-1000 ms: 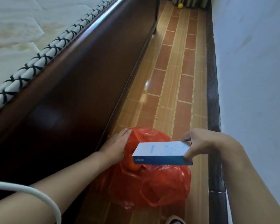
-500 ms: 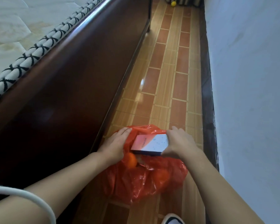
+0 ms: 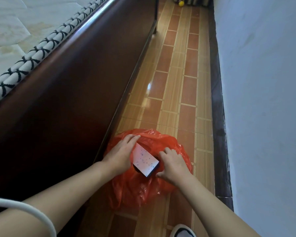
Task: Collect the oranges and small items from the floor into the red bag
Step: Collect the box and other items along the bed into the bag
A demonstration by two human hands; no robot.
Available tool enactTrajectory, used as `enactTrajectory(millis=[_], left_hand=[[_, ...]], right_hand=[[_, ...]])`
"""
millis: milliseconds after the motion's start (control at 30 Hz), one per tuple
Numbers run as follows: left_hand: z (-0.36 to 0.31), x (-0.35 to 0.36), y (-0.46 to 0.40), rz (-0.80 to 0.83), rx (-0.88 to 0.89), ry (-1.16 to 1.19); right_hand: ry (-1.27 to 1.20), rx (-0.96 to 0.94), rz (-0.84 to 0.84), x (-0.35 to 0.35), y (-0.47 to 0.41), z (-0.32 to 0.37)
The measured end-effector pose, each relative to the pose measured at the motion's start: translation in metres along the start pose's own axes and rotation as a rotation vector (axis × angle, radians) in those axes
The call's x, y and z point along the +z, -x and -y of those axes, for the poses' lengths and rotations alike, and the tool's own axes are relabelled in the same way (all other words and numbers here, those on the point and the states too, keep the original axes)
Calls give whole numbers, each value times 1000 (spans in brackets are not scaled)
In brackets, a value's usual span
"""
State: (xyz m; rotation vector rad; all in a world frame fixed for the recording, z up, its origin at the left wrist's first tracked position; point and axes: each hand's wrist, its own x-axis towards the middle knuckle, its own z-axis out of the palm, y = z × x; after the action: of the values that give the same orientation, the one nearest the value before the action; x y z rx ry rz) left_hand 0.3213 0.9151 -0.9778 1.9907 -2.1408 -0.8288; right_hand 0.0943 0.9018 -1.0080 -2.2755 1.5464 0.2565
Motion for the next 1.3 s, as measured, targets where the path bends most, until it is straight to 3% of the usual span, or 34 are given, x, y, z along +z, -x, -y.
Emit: enactTrajectory(millis=[200,333,433,633,700,833,1000,1300], left_hand=[[-6,-8,2,4,-160,-297],[-12,-13,4,129,-280,-426],[-14,-15,4,164,-243,-460],[-17,-14,2,33,-120,-345],[-20,-16,1,-8,-102,-302],[-20,-15,-1,-26,-113,-196],[-27,-25,-1,25,-246,-273],[-36,-24,17,356,-582,-506]], right_hand=[[134,-29,-200,35,1,-15],[146,14,-300,40,-4,-29],[28,28,-313,23,-8,-35],[-367,29,-477,-38,-7,-50],[-430,40,-432,-52,-5,-67],[-349,77,-144,-63,-5,-81],[-418,-121,-320,-61,-4,-34],[42,-258,-170,9,4,-2]])
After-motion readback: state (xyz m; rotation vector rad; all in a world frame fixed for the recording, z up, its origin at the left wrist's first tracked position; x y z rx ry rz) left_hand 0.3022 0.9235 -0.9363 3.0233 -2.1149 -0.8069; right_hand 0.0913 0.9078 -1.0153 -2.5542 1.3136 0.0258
